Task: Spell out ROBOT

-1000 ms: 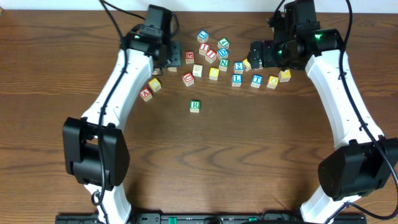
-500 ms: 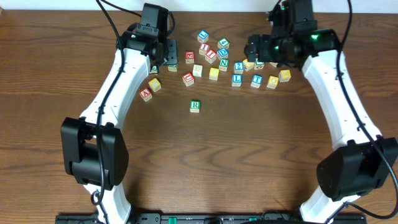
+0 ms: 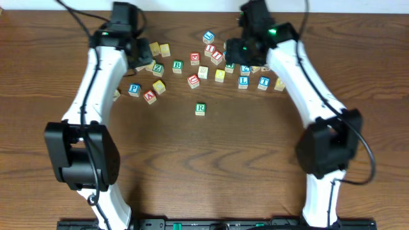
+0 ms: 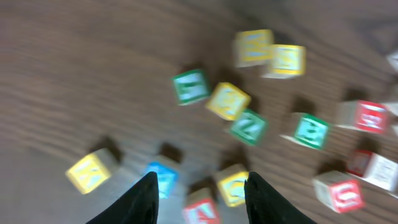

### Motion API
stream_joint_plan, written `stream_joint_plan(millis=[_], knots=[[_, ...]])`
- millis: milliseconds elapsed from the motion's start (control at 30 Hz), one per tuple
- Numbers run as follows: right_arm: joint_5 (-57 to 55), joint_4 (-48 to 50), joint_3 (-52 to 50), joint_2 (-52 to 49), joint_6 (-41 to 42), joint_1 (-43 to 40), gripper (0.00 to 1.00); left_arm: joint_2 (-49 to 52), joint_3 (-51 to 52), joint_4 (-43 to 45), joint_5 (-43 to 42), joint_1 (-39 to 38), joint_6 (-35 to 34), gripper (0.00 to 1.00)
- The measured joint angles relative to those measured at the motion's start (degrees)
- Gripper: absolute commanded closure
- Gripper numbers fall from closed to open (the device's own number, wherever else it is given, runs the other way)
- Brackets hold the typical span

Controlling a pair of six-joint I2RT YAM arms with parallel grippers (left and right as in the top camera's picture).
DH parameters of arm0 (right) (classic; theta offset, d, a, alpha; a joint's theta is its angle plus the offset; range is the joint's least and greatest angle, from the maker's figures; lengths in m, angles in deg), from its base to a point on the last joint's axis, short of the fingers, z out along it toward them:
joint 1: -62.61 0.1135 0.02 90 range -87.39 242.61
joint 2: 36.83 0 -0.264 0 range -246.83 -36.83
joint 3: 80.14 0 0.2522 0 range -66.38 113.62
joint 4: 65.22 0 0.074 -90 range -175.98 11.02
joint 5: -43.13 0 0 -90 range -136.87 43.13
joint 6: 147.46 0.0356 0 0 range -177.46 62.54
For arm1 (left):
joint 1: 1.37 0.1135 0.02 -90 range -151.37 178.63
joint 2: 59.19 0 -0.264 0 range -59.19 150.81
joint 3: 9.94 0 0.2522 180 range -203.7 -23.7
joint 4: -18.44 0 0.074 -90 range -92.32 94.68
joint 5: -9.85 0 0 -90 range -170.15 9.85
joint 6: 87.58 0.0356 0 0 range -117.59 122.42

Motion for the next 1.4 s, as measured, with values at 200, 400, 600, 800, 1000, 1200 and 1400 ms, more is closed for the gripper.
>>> stream_joint_plan(millis=[200, 400, 600, 800, 1000, 1200, 1400], knots=[[-2.3, -3.8, 10.4, -9.4, 5.8, 3.6, 0.54, 0.0, 0.0, -1.7, 0.4, 3.0, -0.2, 0.55], [-3.1, -3.4, 10.4, -14.3, 11.0, 4.6, 0.57, 0.0, 0.0, -2.3, 0.4, 3.0, -0.2, 0.55], [-4.7, -3.4, 10.4, -16.4, 13.0, 4.6, 0.57, 0.0, 0.0, -2.4, 0.4, 3.0, -0.2, 0.55], [-5.7, -2.3, 10.4, -16.5, 13.3, 4.6, 0.57, 0.0, 0.0, -2.4, 0.4, 3.0, -0.2, 0.55], [-6.2, -1.2, 10.4, -17.1, 13.3, 4.6, 0.57, 0.0, 0.0, -2.4, 0.4, 3.0, -0.2, 0.56], [-6.2, -0.9, 10.4, -19.1, 13.3, 4.6, 0.57, 0.0, 0.0, -2.4, 0.4, 3.0, -0.2, 0.55], [-6.2, -0.6, 10.4, -20.4, 13.4, 4.6, 0.62, 0.0, 0.0, -2.4, 0.4, 3.0, -0.2, 0.55]])
